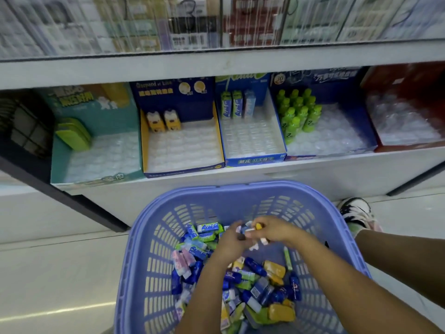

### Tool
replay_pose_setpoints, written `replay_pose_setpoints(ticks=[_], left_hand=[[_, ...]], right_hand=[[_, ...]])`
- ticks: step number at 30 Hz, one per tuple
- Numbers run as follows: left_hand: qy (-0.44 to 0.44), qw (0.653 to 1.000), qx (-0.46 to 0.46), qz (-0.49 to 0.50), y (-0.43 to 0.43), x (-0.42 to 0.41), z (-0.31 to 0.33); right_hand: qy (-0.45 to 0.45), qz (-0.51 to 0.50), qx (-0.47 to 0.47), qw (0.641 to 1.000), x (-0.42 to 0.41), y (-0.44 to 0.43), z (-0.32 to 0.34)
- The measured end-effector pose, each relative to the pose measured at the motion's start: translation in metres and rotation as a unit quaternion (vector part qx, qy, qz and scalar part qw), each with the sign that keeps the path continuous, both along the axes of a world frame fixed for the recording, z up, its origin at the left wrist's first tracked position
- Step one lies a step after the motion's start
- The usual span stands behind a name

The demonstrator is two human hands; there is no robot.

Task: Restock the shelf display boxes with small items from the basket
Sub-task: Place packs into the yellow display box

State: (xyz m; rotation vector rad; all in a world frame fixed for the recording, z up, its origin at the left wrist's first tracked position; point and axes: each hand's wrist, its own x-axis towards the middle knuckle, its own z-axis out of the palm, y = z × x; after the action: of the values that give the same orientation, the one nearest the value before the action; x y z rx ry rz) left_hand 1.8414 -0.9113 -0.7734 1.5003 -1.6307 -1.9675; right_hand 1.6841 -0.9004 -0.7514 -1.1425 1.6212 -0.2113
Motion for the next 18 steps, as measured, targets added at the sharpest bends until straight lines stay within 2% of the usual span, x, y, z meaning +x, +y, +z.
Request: replay_pose_setpoints(ticks=[4, 6, 8, 10, 13, 16, 18], left_hand=[[0.048, 0.998, 0.021, 0.047, -0.019, 0.015, 0.047], [0.053, 0.997, 0.007, 0.054, -0.028, 0.029, 0.075], [0.058, 0.996, -0.011, 0.061, -0.036, 0.044, 0.103], [0.074, 0.995, -0.018, 0.07, -0.04, 0.059, 0.128], [0.123, 0.986, -0.03, 0.11, -0.041, 0.077, 0.159], [0.176, 0.963, -0.047, 0.199, -0.044, 0.091, 0.178], [0.193, 0.943, -0.078, 0.26, -0.048, 0.099, 0.182]], right_hand=[[-0.153, -0.116, 0.017, 0.981, 0.005, -0.003, 0.042], [-0.265, -0.184, 0.026, 0.946, 0.009, -0.005, 0.066], [-0.339, -0.197, 0.021, 0.92, 0.016, -0.007, 0.09], [-0.329, -0.14, 0.011, 0.934, 0.027, -0.008, 0.112], [-0.264, -0.08, -0.046, 0.96, 0.049, -0.014, 0.142], [-0.188, -0.083, -0.187, 0.961, 0.068, -0.028, 0.167], [-0.102, -0.087, -0.276, 0.952, 0.078, -0.045, 0.179]])
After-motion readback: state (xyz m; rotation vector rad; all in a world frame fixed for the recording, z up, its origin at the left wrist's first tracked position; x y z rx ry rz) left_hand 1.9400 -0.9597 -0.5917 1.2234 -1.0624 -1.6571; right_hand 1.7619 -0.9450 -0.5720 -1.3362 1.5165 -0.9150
